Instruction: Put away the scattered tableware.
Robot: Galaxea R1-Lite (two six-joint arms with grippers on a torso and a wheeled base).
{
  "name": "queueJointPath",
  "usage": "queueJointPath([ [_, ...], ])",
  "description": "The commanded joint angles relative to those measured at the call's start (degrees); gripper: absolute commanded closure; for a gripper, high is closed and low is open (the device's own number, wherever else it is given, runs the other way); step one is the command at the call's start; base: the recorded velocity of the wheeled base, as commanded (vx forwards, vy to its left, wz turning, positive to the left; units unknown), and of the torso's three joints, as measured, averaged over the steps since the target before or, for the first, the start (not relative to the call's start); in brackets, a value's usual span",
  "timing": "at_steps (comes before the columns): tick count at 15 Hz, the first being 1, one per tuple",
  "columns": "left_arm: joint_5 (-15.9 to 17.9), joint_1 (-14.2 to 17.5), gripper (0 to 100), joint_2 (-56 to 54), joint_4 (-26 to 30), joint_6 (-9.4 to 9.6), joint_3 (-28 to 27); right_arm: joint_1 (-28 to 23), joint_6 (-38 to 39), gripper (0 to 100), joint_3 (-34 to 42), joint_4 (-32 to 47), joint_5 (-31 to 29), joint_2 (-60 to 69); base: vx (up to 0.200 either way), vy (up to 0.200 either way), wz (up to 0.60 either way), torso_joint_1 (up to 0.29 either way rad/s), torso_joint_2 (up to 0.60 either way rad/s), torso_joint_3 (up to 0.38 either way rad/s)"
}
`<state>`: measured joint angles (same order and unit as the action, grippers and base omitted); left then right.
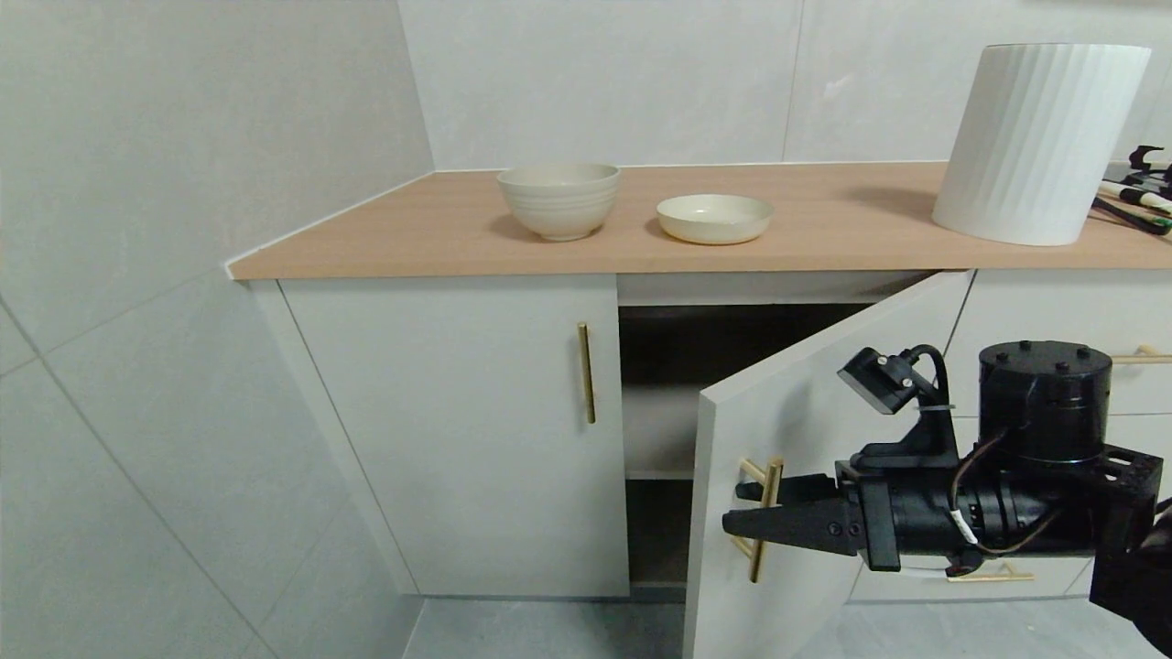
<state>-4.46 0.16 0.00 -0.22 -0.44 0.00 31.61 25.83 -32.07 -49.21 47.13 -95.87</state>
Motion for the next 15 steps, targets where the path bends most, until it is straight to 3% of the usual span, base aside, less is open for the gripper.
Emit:
queueJointPath([
  [1, 0.07, 0.02, 0, 0.0, -0.04, 0.18, 0.0, 0.03, 0.01, 0, 0.26, -0.27, 0.24, 1.03, 0.0, 0.0, 0.0, 0.0, 0.0, 0.0],
  [3, 0.07, 0.02, 0, 0.0, -0.04, 0.18, 0.0, 0.12, 0.01, 0, 0.78, -0.36, 0.24, 0.68, 0.0, 0.0, 0.0, 0.0, 0.0, 0.0],
  [5, 0.33, 0.02, 0, 0.0, -0.22, 1.67, 0.0, 0.29, 0.01, 0, 0.78, -0.36, 0.24, 0.33, 0.0, 0.0, 0.0, 0.0, 0.0, 0.0],
  [6, 3.06, -0.07, 0, 0.18, 0.22, 2.46, -3.78, 0.21, 0.01, 0, 0.7, -0.36, 0.24, 0.24, 0.0, 0.0, 0.0, 0.0, 0.0, 0.0],
  [7, 7.45, -0.95, 0, 2.02, 2.33, 0.26, -9.84, 0.21, 0.01, 0, 0.78, -0.36, 0.24, 0.24, 0.0, 0.0, 0.0, 0.0, 0.0, 0.0],
  [8, 12.37, -2.62, 0, 5.71, 6.02, -3.69, -16.08, 0.29, 0.01, 0, 0.78, -0.36, 0.24, 0.24, 0.0, 0.0, 0.0, 0.0, 0.0, 0.0],
  [9, 14.92, -3.41, 0, 8.35, 7.95, -5.71, -19.6, 0.29, 0.01, 0, 0.78, -0.36, 0.24, 0.24, 0.0, 0.0, 0.0, 0.0, 0.0, 0.0],
  [10, 20.11, -4.82, 0, 16.0, 11.12, -9.05, -25.93, 0.38, 0.01, 0, 0.78, -0.36, 0.24, 0.24, 0.0, 0.0, 0.0, 0.0, 0.0, 0.0],
  [11, 22.3, -5.34, 0, 19.07, 11.21, -9.84, -27.77, 0.38, 0.01, 0, 0.78, -0.36, 0.24, 0.24, 0.0, 0.0, 0.0, 0.0, 0.0, 0.0],
  [12, 27.4, -6.22, 0, 29.27, 10.85, -10.72, -31.29, 0.47, 0.01, 0, 0.87, -0.36, 0.24, 0.33, 0.0, 0.0, 0.0, 0.0, 0.0, 0.0],
  [15, 37.16, -8.51, 0, 47.64, 4.79, -10.72, -34.8, 0.56, 0.01, 0, 1.05, -0.36, 0.24, 0.51, 0.0, 0.0, 0.0, 0.0, 0.0, 0.0],
])
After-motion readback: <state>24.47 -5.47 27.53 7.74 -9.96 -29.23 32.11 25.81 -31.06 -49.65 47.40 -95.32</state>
